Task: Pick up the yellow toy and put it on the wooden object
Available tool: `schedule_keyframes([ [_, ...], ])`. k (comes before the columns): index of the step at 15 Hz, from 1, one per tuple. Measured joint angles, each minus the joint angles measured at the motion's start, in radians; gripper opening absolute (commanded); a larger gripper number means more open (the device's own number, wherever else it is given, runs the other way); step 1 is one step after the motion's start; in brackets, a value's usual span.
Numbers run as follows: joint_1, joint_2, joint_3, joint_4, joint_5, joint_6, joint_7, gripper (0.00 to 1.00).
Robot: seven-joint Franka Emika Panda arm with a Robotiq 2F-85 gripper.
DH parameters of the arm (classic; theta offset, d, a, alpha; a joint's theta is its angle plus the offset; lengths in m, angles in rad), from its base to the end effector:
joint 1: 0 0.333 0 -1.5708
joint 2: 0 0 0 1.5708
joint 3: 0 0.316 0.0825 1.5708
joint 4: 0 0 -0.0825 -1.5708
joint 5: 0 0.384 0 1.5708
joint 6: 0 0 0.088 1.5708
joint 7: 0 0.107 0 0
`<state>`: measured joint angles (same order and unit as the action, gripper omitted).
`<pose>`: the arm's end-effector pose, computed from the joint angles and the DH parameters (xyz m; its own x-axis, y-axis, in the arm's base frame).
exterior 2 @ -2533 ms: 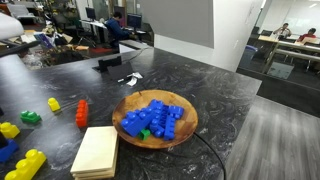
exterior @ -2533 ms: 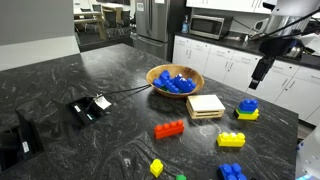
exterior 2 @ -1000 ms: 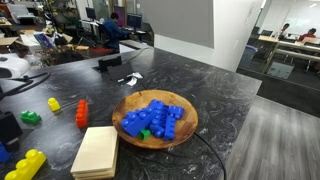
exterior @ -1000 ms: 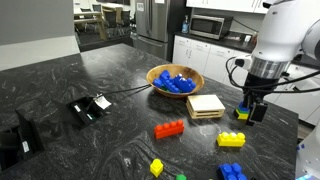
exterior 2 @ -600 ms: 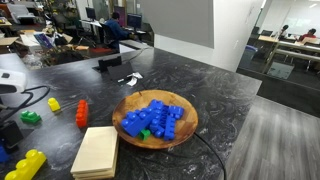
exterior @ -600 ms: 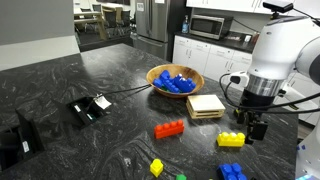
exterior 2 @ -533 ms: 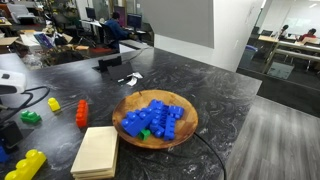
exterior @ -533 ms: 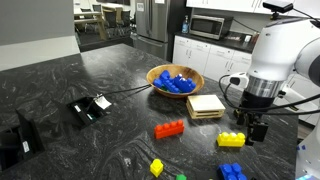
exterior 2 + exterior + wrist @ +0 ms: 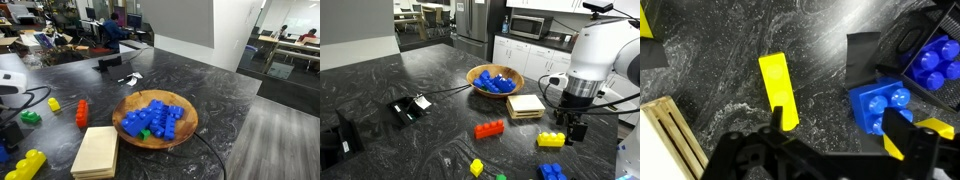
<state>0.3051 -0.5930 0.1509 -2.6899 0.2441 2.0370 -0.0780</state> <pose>0.3080 0.1632 0.4058 0.9223 0.3822 -0.0572 0.3726 -0.9187 -0.1310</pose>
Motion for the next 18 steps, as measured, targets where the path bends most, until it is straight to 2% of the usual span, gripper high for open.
schedule_keyframes([
  [9,-0.013,0.1,-0.03,-0.048,0.0,0.101,0.0,1.0],
  [15,-0.013,0.181,-0.042,-0.053,0.007,0.108,-0.02,1.0],
  [16,-0.013,0.189,-0.042,-0.053,0.011,0.108,-0.026,0.96],
  [17,-0.013,0.196,-0.042,-0.053,0.016,0.108,-0.032,0.72],
  [18,-0.013,0.202,-0.042,-0.053,0.021,0.108,-0.036,0.71],
])
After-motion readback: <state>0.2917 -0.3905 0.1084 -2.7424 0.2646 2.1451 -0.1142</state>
